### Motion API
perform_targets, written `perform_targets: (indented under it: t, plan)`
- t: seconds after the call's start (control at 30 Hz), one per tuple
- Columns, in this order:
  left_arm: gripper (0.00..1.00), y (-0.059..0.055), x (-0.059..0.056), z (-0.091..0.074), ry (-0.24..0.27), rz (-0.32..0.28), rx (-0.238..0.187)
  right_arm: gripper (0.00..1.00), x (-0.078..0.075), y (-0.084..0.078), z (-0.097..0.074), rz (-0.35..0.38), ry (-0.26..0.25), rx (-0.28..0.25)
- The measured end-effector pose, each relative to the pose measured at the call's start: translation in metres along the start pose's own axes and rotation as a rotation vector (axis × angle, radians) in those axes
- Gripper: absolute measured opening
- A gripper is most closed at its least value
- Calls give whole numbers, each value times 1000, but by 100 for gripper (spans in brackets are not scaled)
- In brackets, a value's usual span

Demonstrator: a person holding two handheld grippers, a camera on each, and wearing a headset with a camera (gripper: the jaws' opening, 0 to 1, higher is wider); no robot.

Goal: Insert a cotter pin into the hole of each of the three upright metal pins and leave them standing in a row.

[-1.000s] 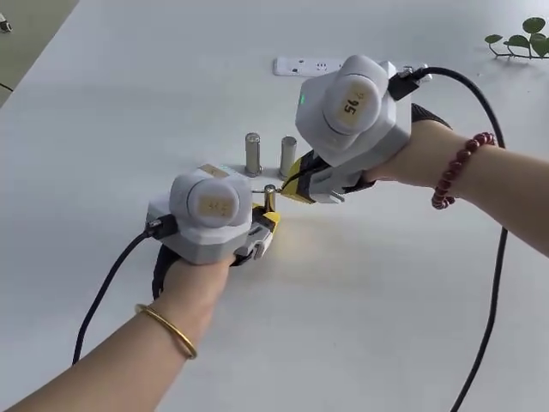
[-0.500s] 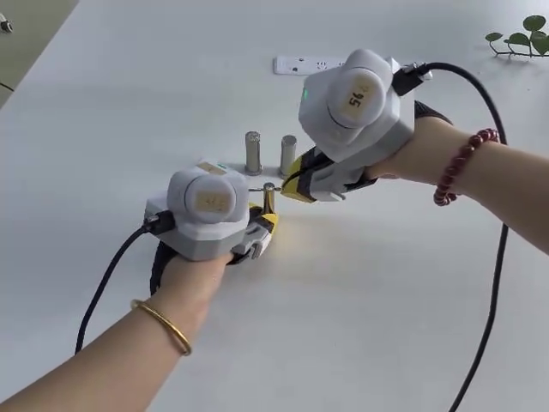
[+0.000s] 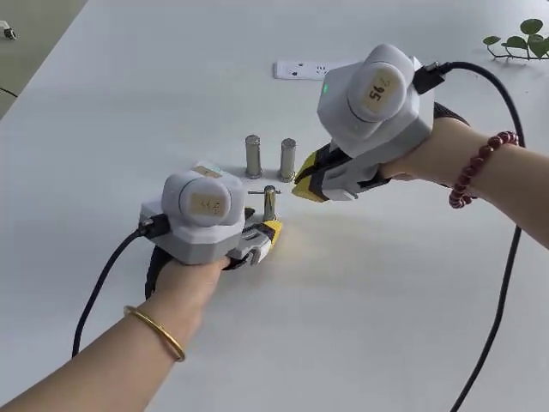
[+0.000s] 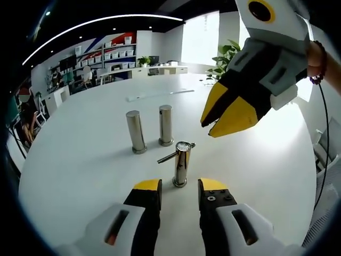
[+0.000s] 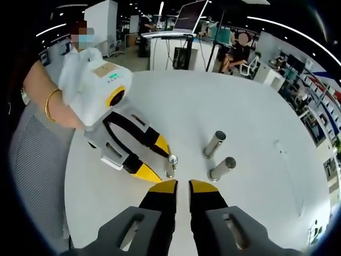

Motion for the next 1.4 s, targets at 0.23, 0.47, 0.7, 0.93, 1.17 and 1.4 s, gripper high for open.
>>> perform_targets:
  t: [0.23,0.47,0.7,0.93,1.17,1.4]
  plan:
    - [39,10,-1,-12,0,0,-32,10,-12,12,-6,100,-96,-146]
    - [50,18,3,-25,21,-6,-57,17,-27,11,-5,149,-202,-191]
    - [61,28,8,-37,12,0,-84,22,-40,7,2,279,-272,-227]
    - [75,33,2,-50,-14,7,-89,22,-46,-1,19,312,-272,-245]
    - [87,38,-9,-55,-52,0,-112,19,-50,-4,29,300,-289,-265]
    - [90,40,-11,-59,-48,17,-113,15,-52,-7,36,297,-291,-271]
Point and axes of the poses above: the centre of the closed fingertips' face, and the gripper's own axes: z roughly forward along the fingers, x roughly to its left, y roughly out of its top, the point moved 4 cm from there along -z, roughly backward along the fingers, and after that the axes turned 15 degrees about -x, right-handed, at the moved point
